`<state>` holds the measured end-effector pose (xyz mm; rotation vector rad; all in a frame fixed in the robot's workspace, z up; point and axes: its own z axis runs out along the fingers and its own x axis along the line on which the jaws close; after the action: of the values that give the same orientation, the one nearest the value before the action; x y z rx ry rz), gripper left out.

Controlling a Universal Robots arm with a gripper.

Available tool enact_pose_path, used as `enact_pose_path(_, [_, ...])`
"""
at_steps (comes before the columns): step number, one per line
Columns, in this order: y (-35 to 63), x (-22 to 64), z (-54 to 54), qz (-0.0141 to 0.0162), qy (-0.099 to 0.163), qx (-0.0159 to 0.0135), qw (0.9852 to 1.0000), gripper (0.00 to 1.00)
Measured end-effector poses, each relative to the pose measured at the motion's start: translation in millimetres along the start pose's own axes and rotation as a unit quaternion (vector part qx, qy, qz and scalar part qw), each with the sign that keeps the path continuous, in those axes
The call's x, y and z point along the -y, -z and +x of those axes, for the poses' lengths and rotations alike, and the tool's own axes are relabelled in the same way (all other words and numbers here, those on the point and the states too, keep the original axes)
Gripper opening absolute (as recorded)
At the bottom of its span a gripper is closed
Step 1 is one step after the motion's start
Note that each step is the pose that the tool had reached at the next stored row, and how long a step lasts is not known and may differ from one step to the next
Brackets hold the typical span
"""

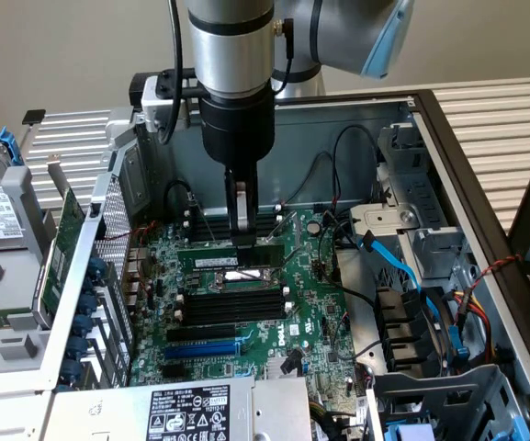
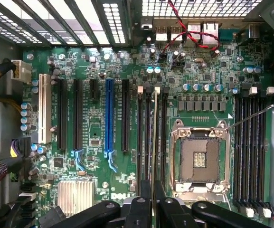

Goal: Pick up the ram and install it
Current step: 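Insert the ram into the slot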

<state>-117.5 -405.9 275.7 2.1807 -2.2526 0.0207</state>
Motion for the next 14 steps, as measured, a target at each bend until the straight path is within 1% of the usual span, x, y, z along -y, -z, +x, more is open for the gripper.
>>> enact_pose_path(10, [-7.1, -0.1, -0.4, 0.0001, 0.004, 0.0000, 1.0000, 0.14])
enact_pose_path(14, [-10.1, -0.1, -0.4, 0.0000, 0.006, 0.0004, 1.0000, 0.14])
